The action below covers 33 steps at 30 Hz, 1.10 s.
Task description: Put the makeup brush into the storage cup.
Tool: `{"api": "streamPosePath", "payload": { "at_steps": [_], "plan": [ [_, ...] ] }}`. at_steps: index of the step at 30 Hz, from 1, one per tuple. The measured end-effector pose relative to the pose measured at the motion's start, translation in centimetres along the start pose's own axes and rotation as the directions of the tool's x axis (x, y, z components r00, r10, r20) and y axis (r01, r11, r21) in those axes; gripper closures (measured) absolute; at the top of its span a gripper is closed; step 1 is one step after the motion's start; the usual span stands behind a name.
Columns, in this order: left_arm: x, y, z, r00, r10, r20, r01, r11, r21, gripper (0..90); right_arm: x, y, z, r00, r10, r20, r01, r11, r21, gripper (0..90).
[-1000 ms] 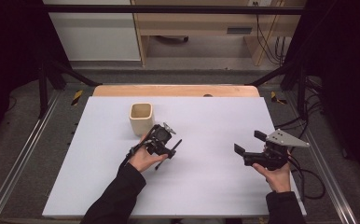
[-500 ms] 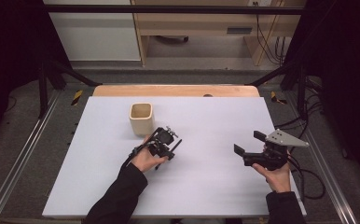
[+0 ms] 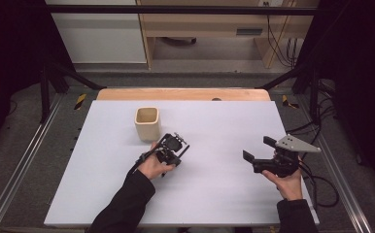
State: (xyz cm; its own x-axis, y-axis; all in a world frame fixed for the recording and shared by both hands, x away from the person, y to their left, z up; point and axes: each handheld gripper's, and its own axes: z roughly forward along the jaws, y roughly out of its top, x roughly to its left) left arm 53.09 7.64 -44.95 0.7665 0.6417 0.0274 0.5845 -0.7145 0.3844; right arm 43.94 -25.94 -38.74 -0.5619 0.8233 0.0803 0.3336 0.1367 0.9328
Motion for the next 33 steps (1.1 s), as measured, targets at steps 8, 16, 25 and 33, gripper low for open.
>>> {"api": "streamPosePath", "payload": {
  "at_steps": [8,16,25,33],
  "plan": [
    [-0.2,0.1,0.0,0.9999,0.011,0.006,-0.011,0.9999,0.010,80.3,0.0,0.0,0.1,1.0000,0.001,-0.001,-0.001,1.000,0.004,5.2],
    [-0.3,0.1,0.0,0.9998,0.020,0.009,-0.020,0.9998,0.008,83.5,0.0,0.0,0.1,1.0000,-0.002,-0.002,0.002,1.000,0.004,5.3],
    [-0.4,0.1,-0.1,0.9992,0.039,0.006,-0.039,0.9991,0.012,83.7,0.0,0.0,0.1,1.0000,-0.001,-0.003,0.001,1.000,0.007,5.2],
    [-0.4,-0.3,-1.3,0.9975,0.070,-0.001,-0.070,0.9975,-0.012,83.8,0.1,0.0,0.0,1.0000,-0.005,-0.003,0.005,1.000,0.004,5.1]
  ]
}}
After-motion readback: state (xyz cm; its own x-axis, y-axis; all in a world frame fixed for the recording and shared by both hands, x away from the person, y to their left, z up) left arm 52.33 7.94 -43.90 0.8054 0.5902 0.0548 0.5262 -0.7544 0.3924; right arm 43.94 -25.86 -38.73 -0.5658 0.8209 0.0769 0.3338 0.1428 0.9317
